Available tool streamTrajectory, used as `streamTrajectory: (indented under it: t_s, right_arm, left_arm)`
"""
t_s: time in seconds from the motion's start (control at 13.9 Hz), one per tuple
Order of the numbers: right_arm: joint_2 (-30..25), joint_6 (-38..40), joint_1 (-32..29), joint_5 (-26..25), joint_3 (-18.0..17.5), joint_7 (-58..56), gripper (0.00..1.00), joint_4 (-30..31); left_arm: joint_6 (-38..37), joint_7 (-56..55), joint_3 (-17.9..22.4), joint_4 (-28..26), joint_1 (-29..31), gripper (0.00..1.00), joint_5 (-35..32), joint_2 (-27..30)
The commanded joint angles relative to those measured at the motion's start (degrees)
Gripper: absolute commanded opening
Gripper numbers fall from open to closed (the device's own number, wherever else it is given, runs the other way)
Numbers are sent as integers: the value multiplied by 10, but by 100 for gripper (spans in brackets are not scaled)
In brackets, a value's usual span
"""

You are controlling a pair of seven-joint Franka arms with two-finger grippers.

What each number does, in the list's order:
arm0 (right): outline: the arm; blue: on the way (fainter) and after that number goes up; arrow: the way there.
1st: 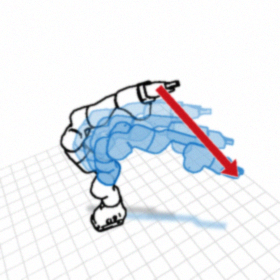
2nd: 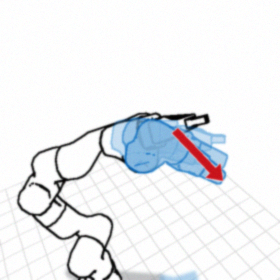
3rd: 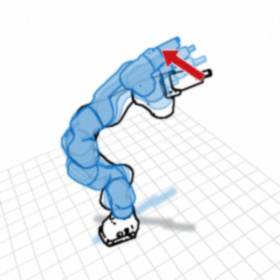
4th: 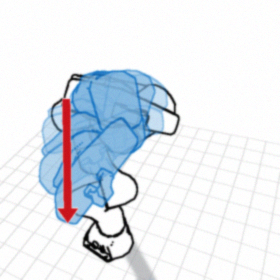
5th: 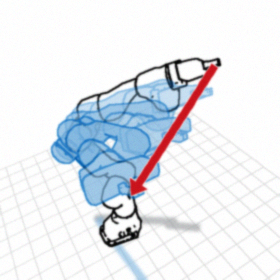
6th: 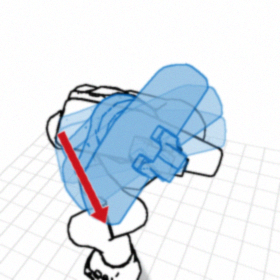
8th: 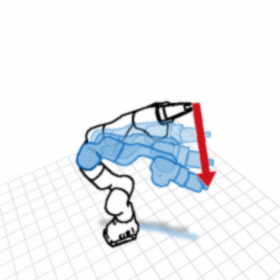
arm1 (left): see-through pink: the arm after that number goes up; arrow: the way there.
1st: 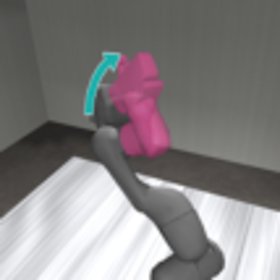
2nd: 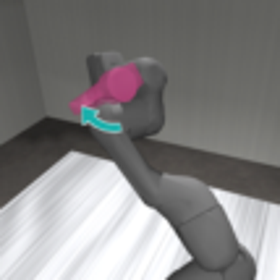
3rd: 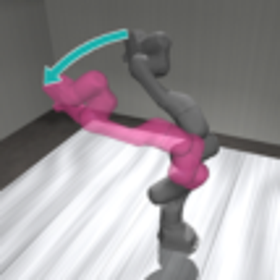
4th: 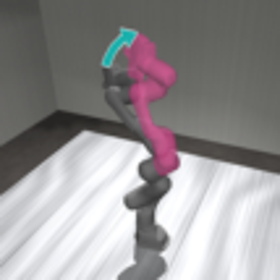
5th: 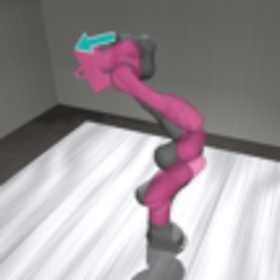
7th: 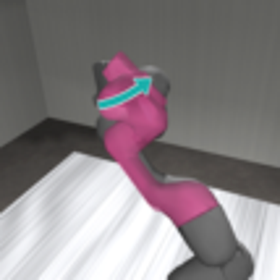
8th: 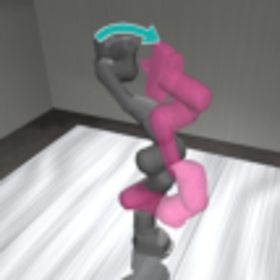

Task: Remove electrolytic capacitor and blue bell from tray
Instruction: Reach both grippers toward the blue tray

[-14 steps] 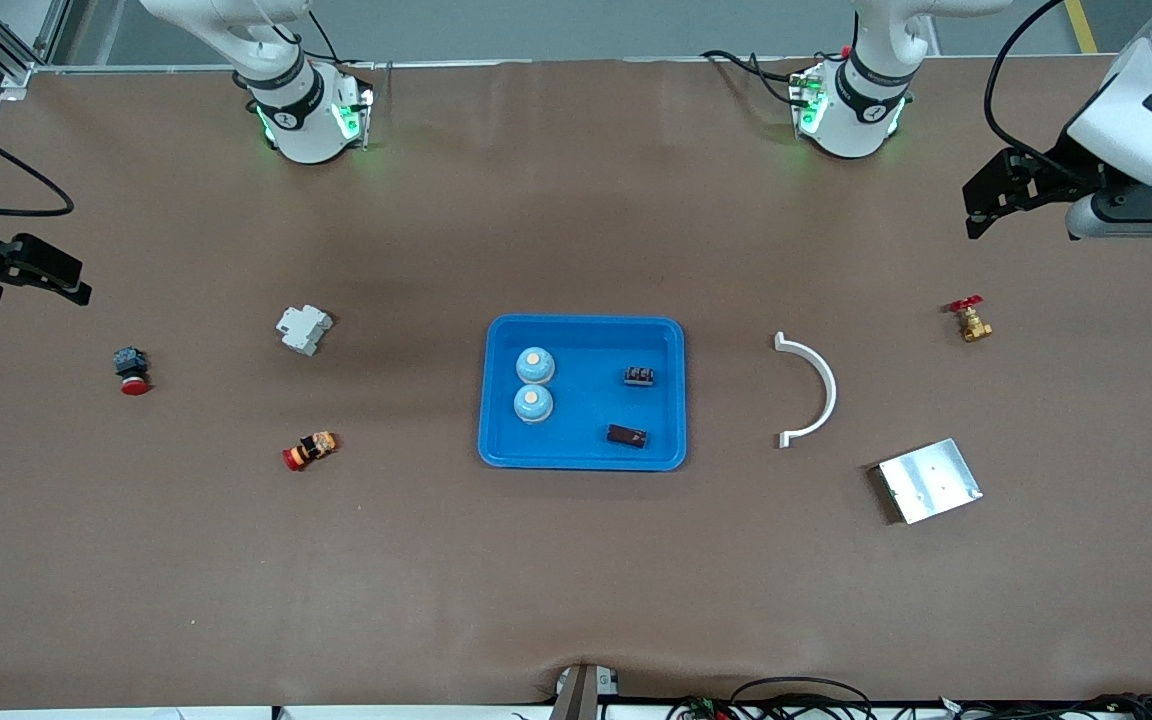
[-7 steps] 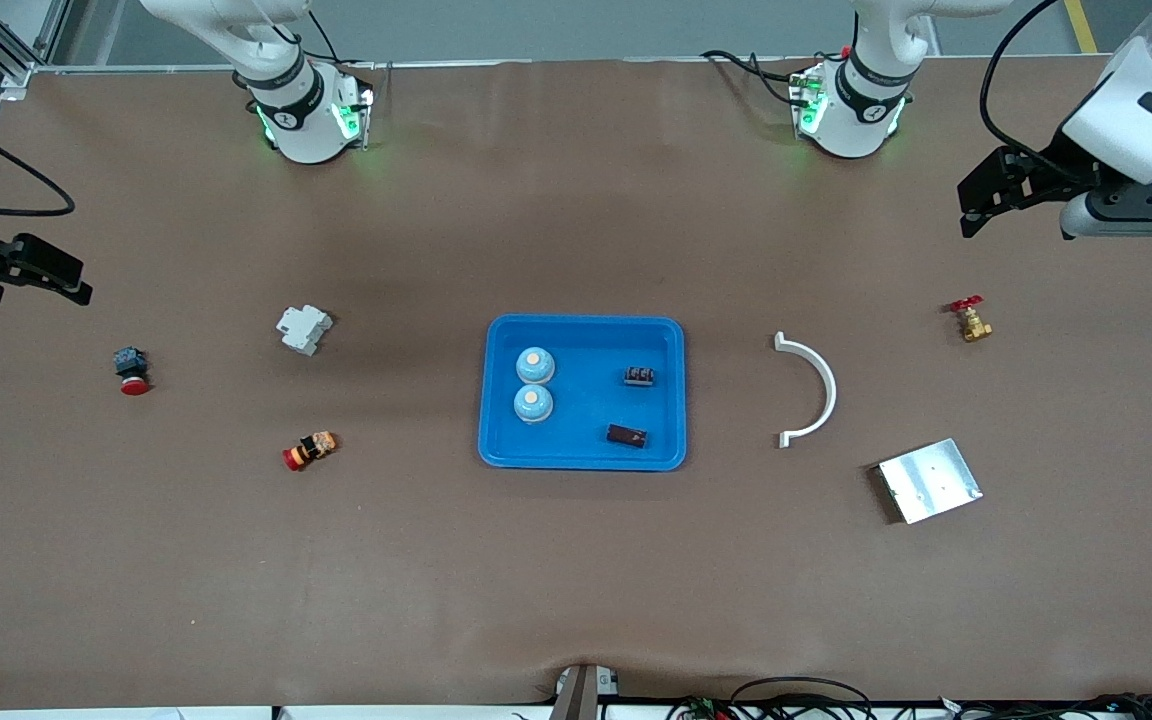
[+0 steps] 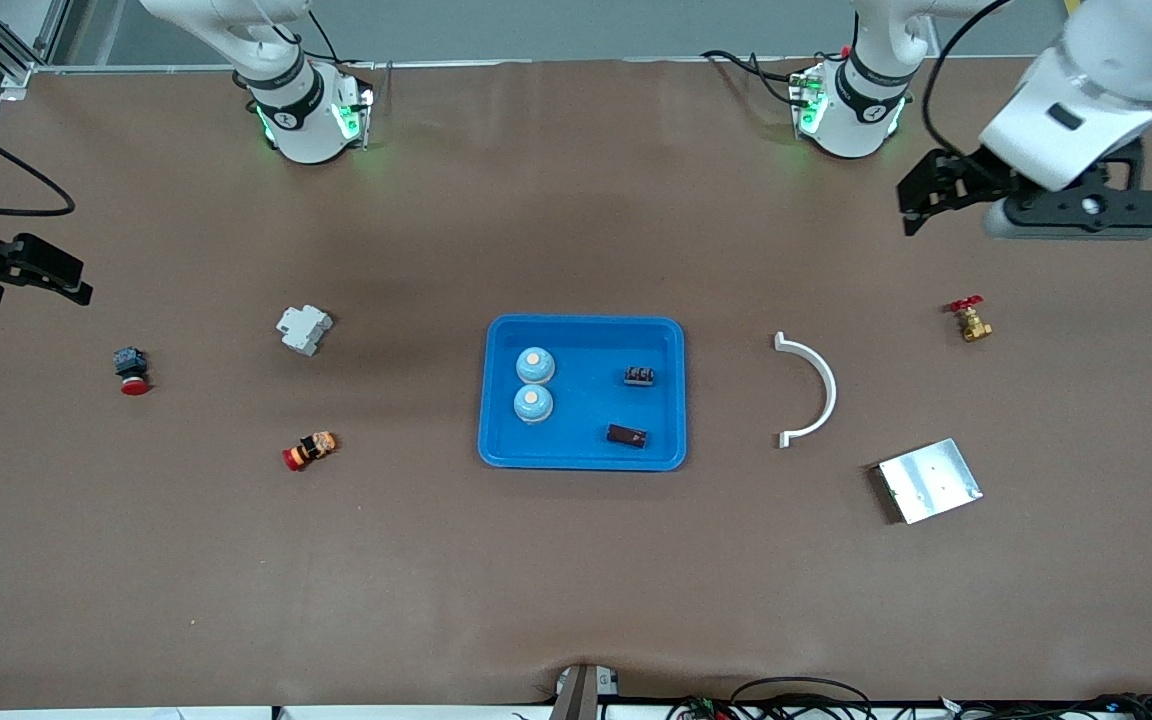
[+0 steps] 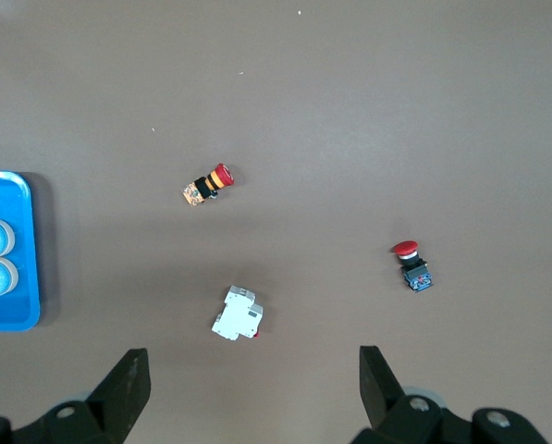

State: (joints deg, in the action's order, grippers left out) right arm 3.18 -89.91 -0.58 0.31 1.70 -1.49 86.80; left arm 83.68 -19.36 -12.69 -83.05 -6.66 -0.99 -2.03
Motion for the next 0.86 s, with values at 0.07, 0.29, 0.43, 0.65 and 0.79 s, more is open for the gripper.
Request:
streamTrajectory:
  t_s: [0.07,0.29,0.43,0.65,0.79]
  right_arm:
    - [-5,-1,-3,-1,-3,6,100,4]
    - [-5,-4,1,0,-4,7,100,5]
    - [-5,-8,20,-3,-3,7,100,4]
    - [-5,-1,14,-3,0,6,100,4]
    - [-5,-1,6,-3,1,4,100,4]
  left_arm:
    - [3,-136,-36,-22,-1,100,8,-21]
    - [71,-283,-54,-79,2,100,26,-18]
    - [122,-388,-61,-114,2,100,44,-18]
    - [185,-496,-80,-177,7,100,71,-13]
    - [198,-520,-85,-199,2,100,79,-15]
